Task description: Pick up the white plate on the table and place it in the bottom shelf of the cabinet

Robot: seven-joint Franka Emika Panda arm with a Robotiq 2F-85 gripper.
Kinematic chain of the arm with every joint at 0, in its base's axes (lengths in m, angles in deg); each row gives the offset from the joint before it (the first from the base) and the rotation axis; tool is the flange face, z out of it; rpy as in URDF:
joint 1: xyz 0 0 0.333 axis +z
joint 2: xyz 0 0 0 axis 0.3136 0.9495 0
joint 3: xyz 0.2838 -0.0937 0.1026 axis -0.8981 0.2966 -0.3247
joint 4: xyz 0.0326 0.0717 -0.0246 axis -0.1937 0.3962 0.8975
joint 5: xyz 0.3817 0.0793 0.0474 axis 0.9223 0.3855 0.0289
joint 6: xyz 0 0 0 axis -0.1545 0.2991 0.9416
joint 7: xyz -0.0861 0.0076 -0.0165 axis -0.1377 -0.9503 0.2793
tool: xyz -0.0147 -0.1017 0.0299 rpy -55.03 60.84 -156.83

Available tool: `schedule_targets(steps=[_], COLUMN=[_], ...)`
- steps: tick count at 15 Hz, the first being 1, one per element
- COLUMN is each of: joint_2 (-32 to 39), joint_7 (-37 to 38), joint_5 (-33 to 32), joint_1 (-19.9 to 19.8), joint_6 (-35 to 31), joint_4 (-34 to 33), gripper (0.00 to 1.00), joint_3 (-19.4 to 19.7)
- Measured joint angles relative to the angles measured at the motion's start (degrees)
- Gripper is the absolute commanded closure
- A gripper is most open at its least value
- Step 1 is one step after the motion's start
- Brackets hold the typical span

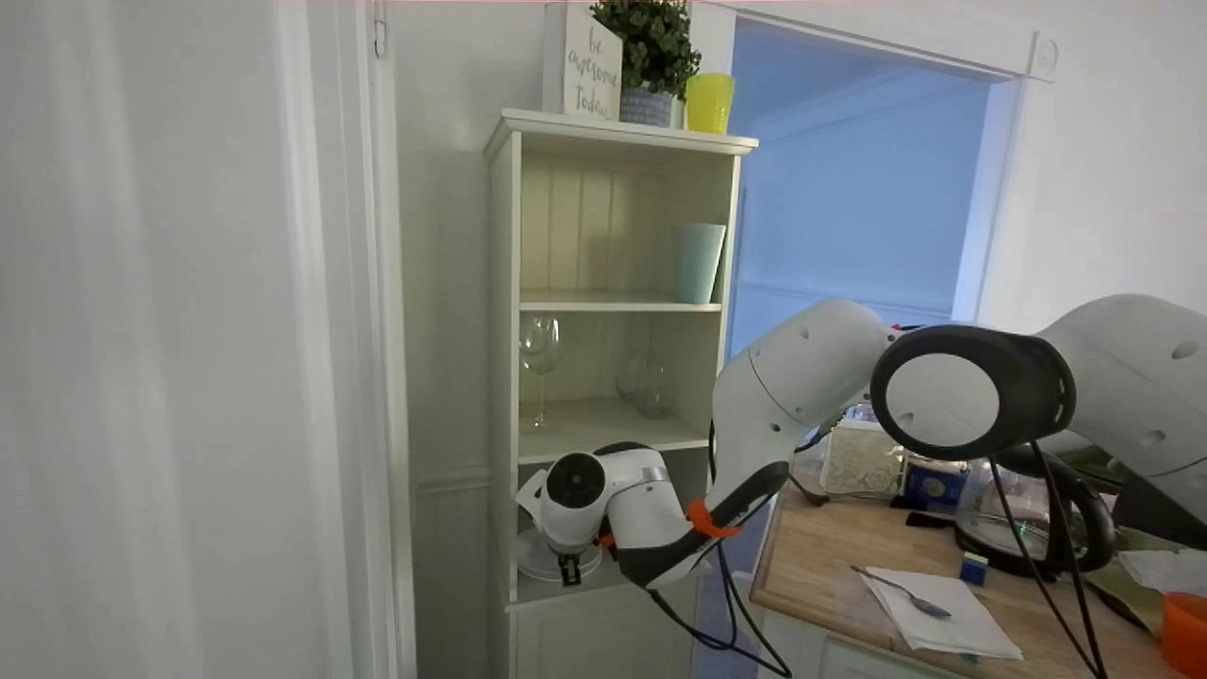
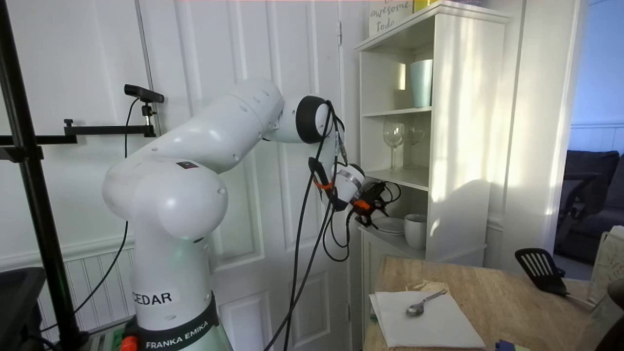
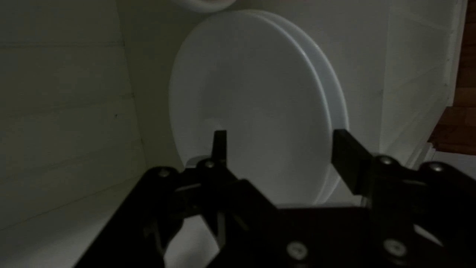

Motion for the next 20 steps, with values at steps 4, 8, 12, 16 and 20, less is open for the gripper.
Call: schedule_targets(steps=[4,8,12,16,20], joint_2=[0.0,-0.1,-0.5,-2.0,-5.1], joint_7=[1.0,1.0,1.0,0.8,0.8], joint_5=[-0.9,-0.9,-0.8,-0.2,1.9], joint_1=[0.1,0.1,0.1,-0.2,-0.5], joint_6=[-0.2,-0.2,-0.2,0.0,0.2], joint_4=[0.0,0.1,0.8,3.2,7.5], gripper=[0.25,0.24,0.23,0.2,0.02], joint_3=[0.3,0.3,0.3,0.0,-0.8])
